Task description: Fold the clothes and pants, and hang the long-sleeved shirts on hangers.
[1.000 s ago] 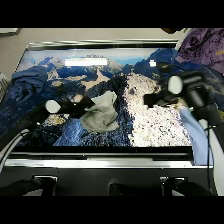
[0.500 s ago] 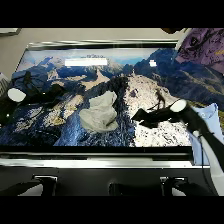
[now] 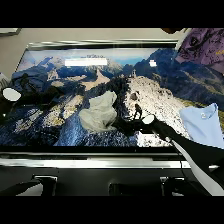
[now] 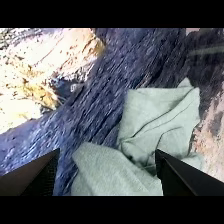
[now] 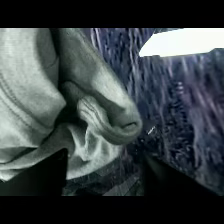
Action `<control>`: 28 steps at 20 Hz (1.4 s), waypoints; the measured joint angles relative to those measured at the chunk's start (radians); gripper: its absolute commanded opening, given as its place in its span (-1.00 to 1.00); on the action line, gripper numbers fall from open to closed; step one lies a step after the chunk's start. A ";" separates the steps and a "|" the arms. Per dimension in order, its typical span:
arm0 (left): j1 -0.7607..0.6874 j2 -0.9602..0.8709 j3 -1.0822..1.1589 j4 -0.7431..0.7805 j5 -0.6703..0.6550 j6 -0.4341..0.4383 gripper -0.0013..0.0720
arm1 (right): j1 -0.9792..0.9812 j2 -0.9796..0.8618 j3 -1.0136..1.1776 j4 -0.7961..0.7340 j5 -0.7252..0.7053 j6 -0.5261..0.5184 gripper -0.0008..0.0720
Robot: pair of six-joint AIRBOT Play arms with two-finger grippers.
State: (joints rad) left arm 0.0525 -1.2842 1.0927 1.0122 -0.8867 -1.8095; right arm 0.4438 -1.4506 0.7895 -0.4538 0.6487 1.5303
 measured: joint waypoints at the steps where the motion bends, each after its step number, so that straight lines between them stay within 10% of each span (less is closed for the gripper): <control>1: 0.000 -0.006 0.000 0.000 -0.013 0.008 0.89 | 0.009 -0.009 -0.001 0.013 -0.015 -0.001 -0.36; 3: 0.000 -0.023 0.000 0.000 -0.038 0.022 0.89 | 0.019 -0.020 -0.002 0.028 -0.038 -0.001 -0.89; 16: -0.112 -0.360 0.164 -0.214 -0.037 0.306 0.88 | 0.026 0.052 -0.002 -0.163 -0.024 0.132 -0.89; 26: -0.187 -0.594 0.377 -0.230 -0.039 0.336 0.67 | 0.026 0.068 -0.002 -0.208 0.014 0.158 -0.90; 28: -0.198 -0.611 0.385 -0.239 -0.037 0.336 -0.06 | 0.026 0.079 -0.002 -0.209 0.013 0.162 -0.90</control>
State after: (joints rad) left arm -0.1459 -1.8950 1.4776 0.7734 -0.9234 -1.4734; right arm 0.4702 -1.3712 0.7876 -0.6632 0.6621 1.6920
